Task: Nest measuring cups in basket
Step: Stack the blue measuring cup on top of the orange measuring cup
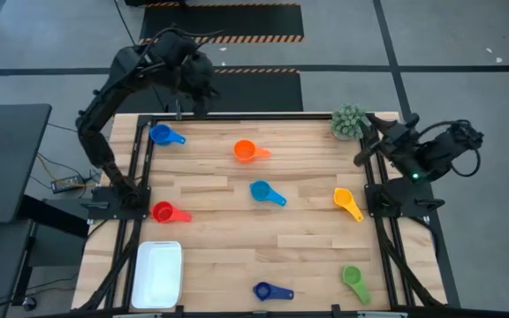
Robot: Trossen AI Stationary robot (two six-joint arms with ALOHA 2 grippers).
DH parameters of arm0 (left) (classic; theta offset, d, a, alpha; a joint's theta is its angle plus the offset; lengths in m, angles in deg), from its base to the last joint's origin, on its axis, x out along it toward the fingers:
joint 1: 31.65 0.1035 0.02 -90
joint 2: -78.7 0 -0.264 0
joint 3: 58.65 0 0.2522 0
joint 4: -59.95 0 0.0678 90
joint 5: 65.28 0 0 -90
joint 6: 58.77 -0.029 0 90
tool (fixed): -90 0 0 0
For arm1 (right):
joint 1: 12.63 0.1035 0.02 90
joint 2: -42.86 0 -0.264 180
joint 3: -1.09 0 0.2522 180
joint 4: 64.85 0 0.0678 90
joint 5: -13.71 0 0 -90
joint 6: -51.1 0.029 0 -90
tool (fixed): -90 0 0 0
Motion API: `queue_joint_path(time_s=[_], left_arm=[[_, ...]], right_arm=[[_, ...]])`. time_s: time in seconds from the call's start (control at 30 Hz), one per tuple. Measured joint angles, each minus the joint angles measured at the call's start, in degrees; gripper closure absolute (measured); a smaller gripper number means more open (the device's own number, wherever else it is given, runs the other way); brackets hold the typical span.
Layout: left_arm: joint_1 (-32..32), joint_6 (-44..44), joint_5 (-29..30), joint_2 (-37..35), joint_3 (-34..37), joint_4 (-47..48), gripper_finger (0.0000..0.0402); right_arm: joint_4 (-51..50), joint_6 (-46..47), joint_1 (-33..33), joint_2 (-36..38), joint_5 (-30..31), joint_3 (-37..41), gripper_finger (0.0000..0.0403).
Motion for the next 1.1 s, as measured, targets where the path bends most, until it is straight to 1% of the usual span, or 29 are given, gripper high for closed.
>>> queue_joint_path(time_s=[0.07,0.17,0.23,0.4,0.47,0.57,0.67,0.73,0.8,0.9,0.93,1.1], left_arm=[[1.01,-0.53,-1.00,-2.45,4.23,-0.31,0.0344],[2.30,-1.00,-5.55,-6.92,11.92,-5.21,0.0344],[3.38,-1.07,-7.25,-10.10,17.26,-8.68,0.0344],[4.86,-0.91,-7.45,-17.47,28.75,-16.32,0.0344],[5.34,-0.88,-7.48,-20.17,32.54,-18.85,0.0344],[6.12,-0.81,-7.46,-23.84,37.09,-21.48,0.0344],[7.07,-0.92,-7.43,-26.59,40.11,-23.14,0.0344],[7.64,-0.92,-7.44,-27.82,41.06,-23.35,0.0344],[8.20,-0.92,-7.44,-28.45,41.20,-23.40,0.0344],[8.53,-1.60,-7.38,-28.88,41.20,-23.42,0.0344],[8.66,-2.33,-7.38,-28.91,41.20,-23.44,0.0344],[8.76,-4.18,-7.44,-28.95,41.22,-22.94,0.0344]], right_arm=[[1.13,0.00,-2.18,-2.37,-0.02,-1.69,0.0285],[1.25,-0.08,-5.22,-5.88,-0.02,-5.76,0.0285],[1.32,-1.08,-6.91,-7.95,-0.02,-8.36,0.0286],[1.32,-2.62,-9.36,-12.04,-0.03,-13.51,0.0293],[1.32,-2.76,-10.41,-13.75,-0.21,-15.30,0.0295],[1.38,-2.78,-12.22,-16.49,-2.17,-17.01,0.0299],[1.19,-2.81,-13.81,-19.65,-5.01,-17.59,0.0309],[0.77,-3.04,-14.24,-21.54,-6.69,-17.59,0.0322],[0.82,-3.24,-14.34,-22.75,-7.69,-17.59,0.0342],[1.01,-4.38,-14.32,-23.68,-7.68,-17.59,0.0384],[0.96,-4.35,-14.32,-23.78,-7.84,-17.59,0.0393],[0.75,0.15,-13.10,-22.76,-9.88,-17.59,0.0398]])
